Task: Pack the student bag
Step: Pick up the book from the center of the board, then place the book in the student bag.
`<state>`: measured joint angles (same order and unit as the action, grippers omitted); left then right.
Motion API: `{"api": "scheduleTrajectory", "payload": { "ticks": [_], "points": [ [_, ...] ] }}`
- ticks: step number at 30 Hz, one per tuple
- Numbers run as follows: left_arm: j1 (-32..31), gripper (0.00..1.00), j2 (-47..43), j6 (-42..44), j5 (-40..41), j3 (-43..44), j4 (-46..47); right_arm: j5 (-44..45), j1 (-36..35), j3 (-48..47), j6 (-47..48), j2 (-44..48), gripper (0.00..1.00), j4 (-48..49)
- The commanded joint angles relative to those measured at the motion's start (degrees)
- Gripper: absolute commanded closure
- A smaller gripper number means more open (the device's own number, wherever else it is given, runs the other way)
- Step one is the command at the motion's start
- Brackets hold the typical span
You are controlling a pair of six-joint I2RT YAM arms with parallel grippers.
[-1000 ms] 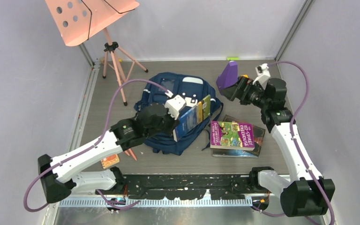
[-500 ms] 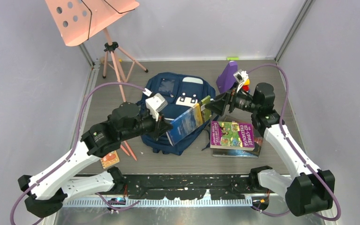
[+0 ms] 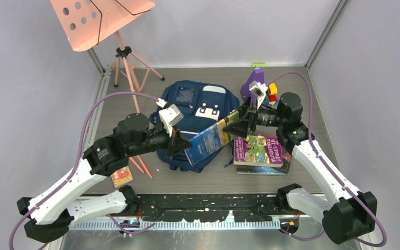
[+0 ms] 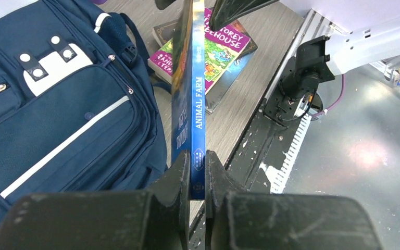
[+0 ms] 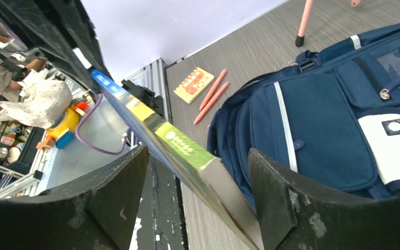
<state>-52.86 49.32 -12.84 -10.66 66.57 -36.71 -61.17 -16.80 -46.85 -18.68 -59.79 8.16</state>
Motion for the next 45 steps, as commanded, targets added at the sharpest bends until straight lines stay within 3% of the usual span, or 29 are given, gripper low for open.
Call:
{"api": "scheduleTrajectory", "payload": {
  "ticks": [1,2,3,5,8,10,12,13,15,17,21,27,29,35,41,45],
  "points": [
    [0.05,1.0,-1.7,-0.34,0.17,2.19,6.92,-3.78,-0.25,-3.76,-1.65,3.48,0.32,-0.08],
    [0.11,1.0,-1.56,-0.34,0.98,2.23,6.87,-3.82,-0.25,-4.41,-1.42,3.88,0.37,-1.99],
    [0.12,1.0,-1.37,-0.53,2.03,2.26,6.77,-3.93,-0.25,-4.71,-1.0,4.02,0.55,-2.79],
    [0.13,1.0,-1.0,-1.05,4.43,2.05,6.87,-3.52,-0.25,-5.56,-0.83,4.28,0.77,-5.09],
    [0.13,1.0,-0.72,-1.36,7.08,1.29,7.41,-1.66,-0.25,-5.95,-1.26,4.96,0.95,-6.94],
    [0.13,0.99,-0.86,-0.47,9.92,0.74,7.66,2.0,-0.25,-6.65,0.68,5.62,0.99,-11.2],
    [0.13,0.7,-0.84,1.07,14.08,0.2,6.99,8.84,-0.25,-7.67,1.9,6.36,0.99,-15.53],
    [0.13,0.46,-0.82,1.93,15.97,-0.04,6.28,12.11,-0.21,-8.51,2.12,6.58,0.99,-17.12],
    [0.13,0.14,-0.35,3.31,22.4,-0.36,4.53,21.25,-0.17,-9.99,2.6,7.03,1.0,-21.82],
    [0.13,0.01,0.99,4.06,29.37,-0.34,2.03,28.82,-0.17,-11.03,2.79,7.08,0.99,-25.1],
    [0.13,0.0,6.18,8.11,33.58,-0.3,-1.5,41.21,-0.17,-11.98,1.22,7.32,0.99,-28.22],
    [0.13,0.0,14.87,16.12,25.62,-2.39,-1.55,65.27,-0.12,-16.7,-2.75,6.04,0.99,-39.55],
    [0.17,0.0,18.01,17.68,25.31,-2.52,-0.89,68.94,-0.16,-17.41,-3.01,5.86,0.99,-42.19],
    [0.13,0.11,26.74,19.45,20.32,-1.53,-2.14,71.87,-0.17,-13.84,-2.81,9.69,1.0,-41.8],
    [0.13,0.28,33.6,15.17,21.48,-0.93,-4.04,72.4,-0.17,-11.51,-2.2,12.68,0.99,-41.65],
    [0.13,0.29,33.94,13.69,18.35,-2.37,-2.64,72.27,-0.17,-11.13,-2.25,12.87,0.99,-41.36]
  ]
}}
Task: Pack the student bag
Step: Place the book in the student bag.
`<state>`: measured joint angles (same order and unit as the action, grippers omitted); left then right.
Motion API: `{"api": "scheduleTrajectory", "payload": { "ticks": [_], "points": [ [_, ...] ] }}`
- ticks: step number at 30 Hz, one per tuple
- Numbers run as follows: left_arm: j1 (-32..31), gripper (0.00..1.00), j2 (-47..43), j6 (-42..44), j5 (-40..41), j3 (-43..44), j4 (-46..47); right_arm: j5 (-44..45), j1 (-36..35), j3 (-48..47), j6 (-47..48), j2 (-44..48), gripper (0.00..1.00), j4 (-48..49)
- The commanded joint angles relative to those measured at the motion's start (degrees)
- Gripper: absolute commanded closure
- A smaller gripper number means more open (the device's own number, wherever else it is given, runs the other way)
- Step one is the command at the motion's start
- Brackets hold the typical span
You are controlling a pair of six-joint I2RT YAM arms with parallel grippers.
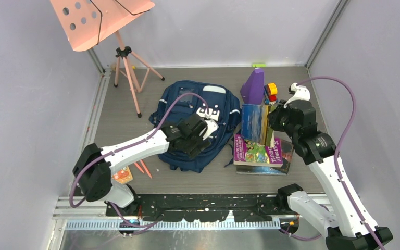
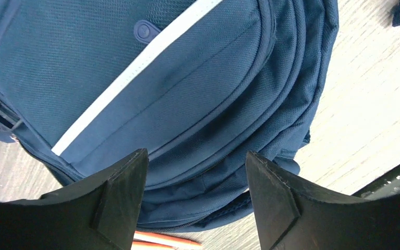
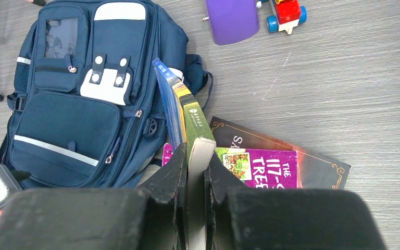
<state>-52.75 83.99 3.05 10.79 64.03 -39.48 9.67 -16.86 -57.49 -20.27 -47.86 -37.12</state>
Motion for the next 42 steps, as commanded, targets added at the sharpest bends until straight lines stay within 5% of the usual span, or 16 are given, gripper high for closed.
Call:
{"api": "scheduleTrajectory", "payload": {
  "ticks": [1,19,30,34,42],
  "points": [
    [0.02,0.29,-0.91,-2.56,-3.61,-0.2,0.31,1.3,-0.1,-0.55,-0.65,0.71,0.99,3.91],
    [0.02,0.3,-4.08,-4.07,-9.58,-4.7,1.25,0.99,-0.1,-0.3,-0.73,-1.02,0.99,4.16],
    [0.02,0.63,1.24,-4.01,-0.51,-2.13,0.08,1.19,-0.1,-0.43,-0.54,-1.17,0.99,4.02],
    [0.02,0.82,1.12,-3.88,1.44,-0.99,-0.19,1.8,-0.1,-0.55,-0.56,-0.79,0.99,3.56],
    [0.02,0.95,-1.56,-3.31,1.29,7.08,-3.94,3.13,-0.1,-5.12,-3.19,-0.39,0.99,-3.73]
  ]
}}
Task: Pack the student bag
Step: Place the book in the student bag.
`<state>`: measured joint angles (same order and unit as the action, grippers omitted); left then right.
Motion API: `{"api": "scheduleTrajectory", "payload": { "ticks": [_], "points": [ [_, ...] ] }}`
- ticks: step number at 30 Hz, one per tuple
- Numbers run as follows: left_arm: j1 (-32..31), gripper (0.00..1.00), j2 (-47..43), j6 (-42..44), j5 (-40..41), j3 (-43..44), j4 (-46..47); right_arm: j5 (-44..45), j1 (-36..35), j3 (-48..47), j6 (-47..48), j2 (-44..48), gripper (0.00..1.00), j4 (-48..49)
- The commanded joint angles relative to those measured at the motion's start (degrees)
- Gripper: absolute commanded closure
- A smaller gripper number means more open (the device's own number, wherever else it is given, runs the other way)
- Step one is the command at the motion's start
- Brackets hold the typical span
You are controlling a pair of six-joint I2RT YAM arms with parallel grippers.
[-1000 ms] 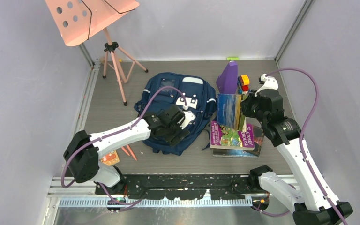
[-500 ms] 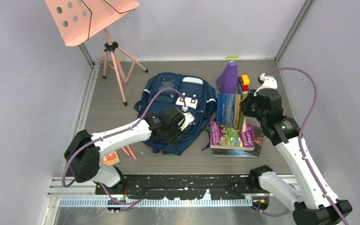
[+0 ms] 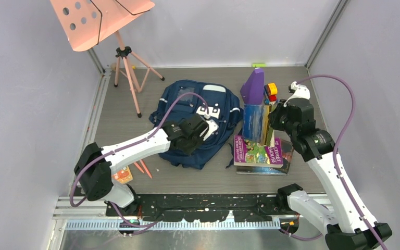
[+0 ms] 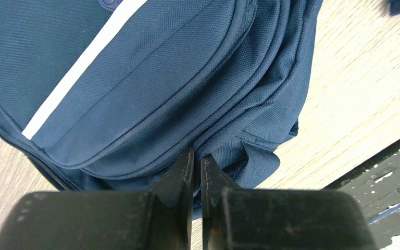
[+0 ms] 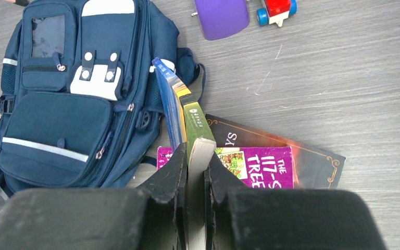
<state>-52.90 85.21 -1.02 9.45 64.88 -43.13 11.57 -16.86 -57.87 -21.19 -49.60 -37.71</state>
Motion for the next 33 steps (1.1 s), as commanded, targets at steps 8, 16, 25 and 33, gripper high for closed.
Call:
{"api": "scheduleTrajectory", "payload": {
  "ticks": [8,16,25,33],
  "points": [
    [0.17,0.95,-3.34,2.52,-2.87,9.76,-1.33,-1.3,-0.1,-7.33,-5.57,2.56,0.99,-10.51],
    [0.17,0.99,-0.33,-0.71,-12.82,6.27,2.67,-4.27,-0.1,-8.98,-6.77,2.09,0.99,-16.41],
    [1.27,0.9,4.06,-0.7,-18.22,5.84,2.55,-1.15,-0.1,-7.47,-6.77,2.47,0.99,-17.65],
    [1.92,0.71,5.85,-0.48,-18.57,6.04,1.8,-0.97,-0.1,-6.94,-6.36,2.01,0.99,-17.56]
  ]
}}
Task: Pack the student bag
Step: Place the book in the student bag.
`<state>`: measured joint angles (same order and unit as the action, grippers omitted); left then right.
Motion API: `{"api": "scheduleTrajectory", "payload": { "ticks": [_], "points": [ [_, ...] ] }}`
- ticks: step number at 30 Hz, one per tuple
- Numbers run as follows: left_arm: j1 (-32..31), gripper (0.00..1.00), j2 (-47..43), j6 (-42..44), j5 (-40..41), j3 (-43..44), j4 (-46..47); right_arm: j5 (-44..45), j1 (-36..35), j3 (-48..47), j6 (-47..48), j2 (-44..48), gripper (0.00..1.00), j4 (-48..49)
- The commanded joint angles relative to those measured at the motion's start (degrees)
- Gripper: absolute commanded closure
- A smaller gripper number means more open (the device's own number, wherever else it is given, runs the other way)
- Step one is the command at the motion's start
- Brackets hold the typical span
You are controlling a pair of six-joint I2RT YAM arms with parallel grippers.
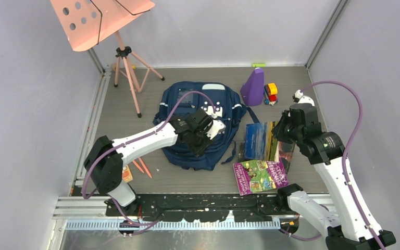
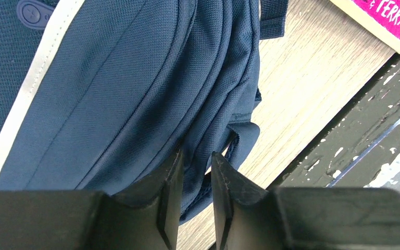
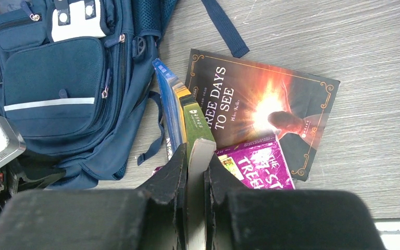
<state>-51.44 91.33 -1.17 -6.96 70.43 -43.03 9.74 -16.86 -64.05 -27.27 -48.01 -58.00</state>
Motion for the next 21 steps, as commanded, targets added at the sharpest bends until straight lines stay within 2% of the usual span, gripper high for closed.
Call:
{"api": "scheduleTrajectory", "payload": {
  "ticks": [1,3,6,21],
  "points": [
    [0.58,0.69,-0.34,-0.32,-2.13,0.49,1.71,0.88,-0.1,-0.66,-0.26,0.4,0.99,2.76],
    [0.91,0.65,-0.59,-0.4,-2.03,0.54,1.81,0.94,-0.16,-0.64,-0.19,0.37,0.99,2.72],
    [1.52,0.64,-1.23,-0.47,-1.3,0.43,1.94,1.03,-0.06,-0.76,0.01,0.37,0.99,2.72],
    [3.09,0.86,-3.35,-0.72,3.19,-0.12,3.1,0.89,-0.1,-1.91,0.26,0.28,0.99,2.77]
  ]
}}
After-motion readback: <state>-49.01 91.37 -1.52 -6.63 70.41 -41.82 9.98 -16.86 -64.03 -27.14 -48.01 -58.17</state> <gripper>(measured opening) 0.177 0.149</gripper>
